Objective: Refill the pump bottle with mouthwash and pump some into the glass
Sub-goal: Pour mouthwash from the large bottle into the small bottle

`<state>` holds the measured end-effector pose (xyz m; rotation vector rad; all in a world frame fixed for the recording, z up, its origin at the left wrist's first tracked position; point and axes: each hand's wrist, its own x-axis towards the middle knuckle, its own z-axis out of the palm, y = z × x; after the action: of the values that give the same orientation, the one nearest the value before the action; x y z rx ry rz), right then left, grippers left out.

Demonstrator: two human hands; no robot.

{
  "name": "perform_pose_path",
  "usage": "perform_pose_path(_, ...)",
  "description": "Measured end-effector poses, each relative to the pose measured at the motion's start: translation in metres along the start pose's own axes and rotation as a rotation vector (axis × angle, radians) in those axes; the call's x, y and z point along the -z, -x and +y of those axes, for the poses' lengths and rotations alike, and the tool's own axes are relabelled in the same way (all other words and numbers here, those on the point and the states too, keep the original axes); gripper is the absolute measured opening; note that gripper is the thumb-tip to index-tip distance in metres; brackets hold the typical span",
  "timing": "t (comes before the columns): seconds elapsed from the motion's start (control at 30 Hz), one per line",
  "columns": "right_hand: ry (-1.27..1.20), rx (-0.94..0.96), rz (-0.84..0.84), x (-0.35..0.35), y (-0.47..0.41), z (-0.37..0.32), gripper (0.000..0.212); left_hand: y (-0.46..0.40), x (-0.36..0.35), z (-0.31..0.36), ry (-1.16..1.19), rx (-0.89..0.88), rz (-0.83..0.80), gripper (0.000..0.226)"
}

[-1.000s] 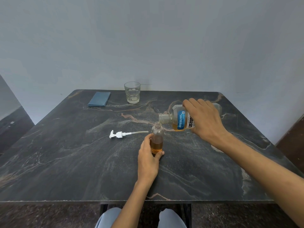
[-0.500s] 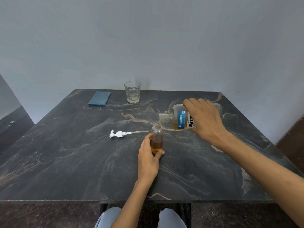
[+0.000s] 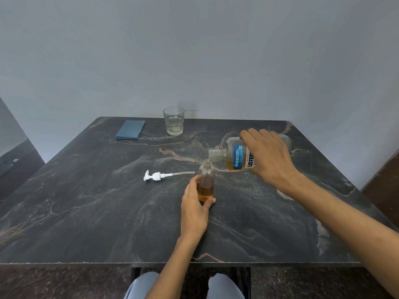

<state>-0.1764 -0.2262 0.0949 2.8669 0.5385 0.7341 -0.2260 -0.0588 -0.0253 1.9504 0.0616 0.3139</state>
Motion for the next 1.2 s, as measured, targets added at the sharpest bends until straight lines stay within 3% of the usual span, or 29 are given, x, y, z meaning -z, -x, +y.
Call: perform_pose_path(1.2, -0.01, 0.004, -0.005, 0.0008, 0.0015, 0.0, 0.064, -0.0019, -0.0019, -0.0032, -0.01, 0.003, 0.008, 0.067)
